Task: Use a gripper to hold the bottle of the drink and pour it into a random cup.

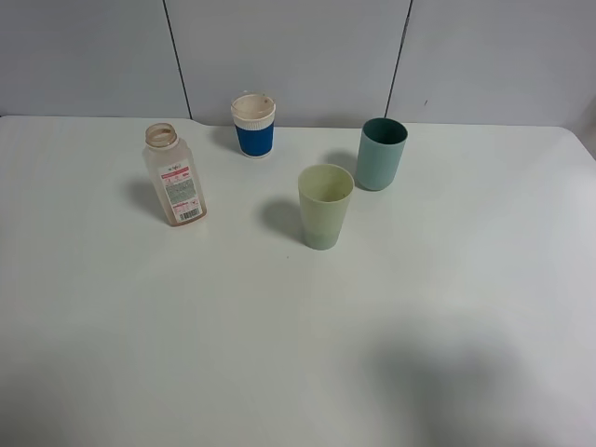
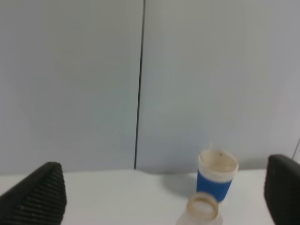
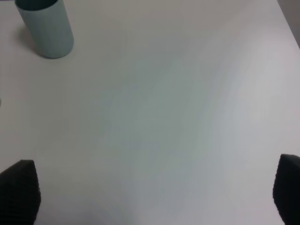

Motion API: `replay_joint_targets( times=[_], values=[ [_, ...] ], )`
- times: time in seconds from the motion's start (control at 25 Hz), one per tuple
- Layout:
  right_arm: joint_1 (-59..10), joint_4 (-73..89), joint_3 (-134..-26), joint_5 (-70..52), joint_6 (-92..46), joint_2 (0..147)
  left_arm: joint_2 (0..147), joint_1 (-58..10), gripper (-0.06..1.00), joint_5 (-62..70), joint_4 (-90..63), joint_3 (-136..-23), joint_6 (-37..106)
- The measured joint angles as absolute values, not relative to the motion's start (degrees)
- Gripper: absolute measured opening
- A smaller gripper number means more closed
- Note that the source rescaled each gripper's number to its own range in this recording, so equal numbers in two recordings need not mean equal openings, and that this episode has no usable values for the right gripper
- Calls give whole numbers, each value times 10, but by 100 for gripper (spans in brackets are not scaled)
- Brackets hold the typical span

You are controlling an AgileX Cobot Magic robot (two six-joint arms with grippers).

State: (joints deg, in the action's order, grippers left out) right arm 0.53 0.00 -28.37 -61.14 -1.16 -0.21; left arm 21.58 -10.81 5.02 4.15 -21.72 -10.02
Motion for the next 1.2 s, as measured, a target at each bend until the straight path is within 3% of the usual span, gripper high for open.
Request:
replay_joint_targets(
  times=[0.36, 0.76, 1.2],
  values=[
    [5, 0, -284, -611, -12, -2, 101, -108, 90, 224, 70, -221, -94],
    [5, 0, -284, -611, -12, -2, 27, -108, 90, 481, 102, -309, -92],
    [5, 0, -284, -611, -12, -2, -3, -108, 90, 589, 94, -300, -84]
  ],
)
